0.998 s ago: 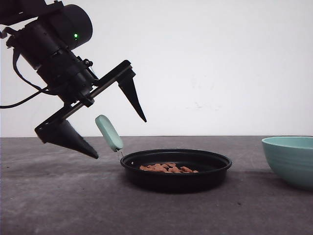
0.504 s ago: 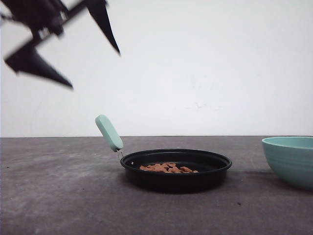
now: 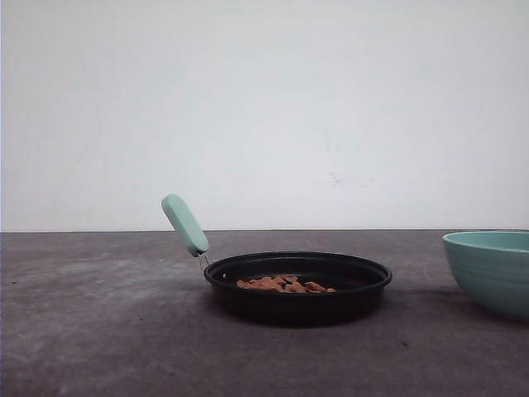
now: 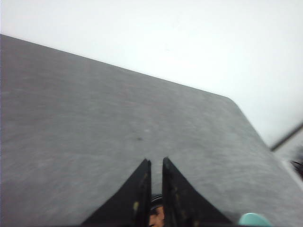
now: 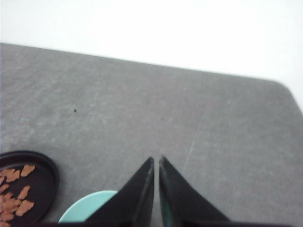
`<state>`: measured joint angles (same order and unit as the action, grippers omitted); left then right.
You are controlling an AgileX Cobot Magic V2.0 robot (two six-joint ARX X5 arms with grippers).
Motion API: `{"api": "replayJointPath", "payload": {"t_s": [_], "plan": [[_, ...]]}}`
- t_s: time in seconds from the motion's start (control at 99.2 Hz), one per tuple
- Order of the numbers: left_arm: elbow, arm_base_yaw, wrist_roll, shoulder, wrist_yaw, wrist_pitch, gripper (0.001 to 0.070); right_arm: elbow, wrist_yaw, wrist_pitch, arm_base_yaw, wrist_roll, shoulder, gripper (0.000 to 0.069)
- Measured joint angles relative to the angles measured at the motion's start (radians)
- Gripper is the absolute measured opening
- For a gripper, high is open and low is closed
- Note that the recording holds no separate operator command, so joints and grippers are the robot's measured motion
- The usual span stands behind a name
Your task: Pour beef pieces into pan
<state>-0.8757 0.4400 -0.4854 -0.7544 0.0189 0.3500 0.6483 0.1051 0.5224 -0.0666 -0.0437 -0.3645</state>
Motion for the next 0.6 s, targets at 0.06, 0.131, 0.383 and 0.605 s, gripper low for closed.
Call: {"api": "replayJointPath", "payload": {"t_s": [0.06,0.131,0.383,0.605], "plan": [[0.058,0.0,-0.003,0.065,0.057,0.013,0.0014,0.0,0.0,-0.01,0.0,-0.005,0.004,0.0016],[0.098,0.0,-0.013,0.122,0.114,0.045,0.0014,0.0,0.0,-0.008,0.0,-0.004,0.004,0.0016],[0.106,0.0,-0.024,0.222,0.151,0.148,0.0014,0.0,0.0,-0.002,0.0,0.007,0.004,0.0016],[0.106,0.0,-0.024,0.226,0.158,0.169,0.0014,0.0,0.0,-0.003,0.0,0.007,0.004,0.0016]]}}
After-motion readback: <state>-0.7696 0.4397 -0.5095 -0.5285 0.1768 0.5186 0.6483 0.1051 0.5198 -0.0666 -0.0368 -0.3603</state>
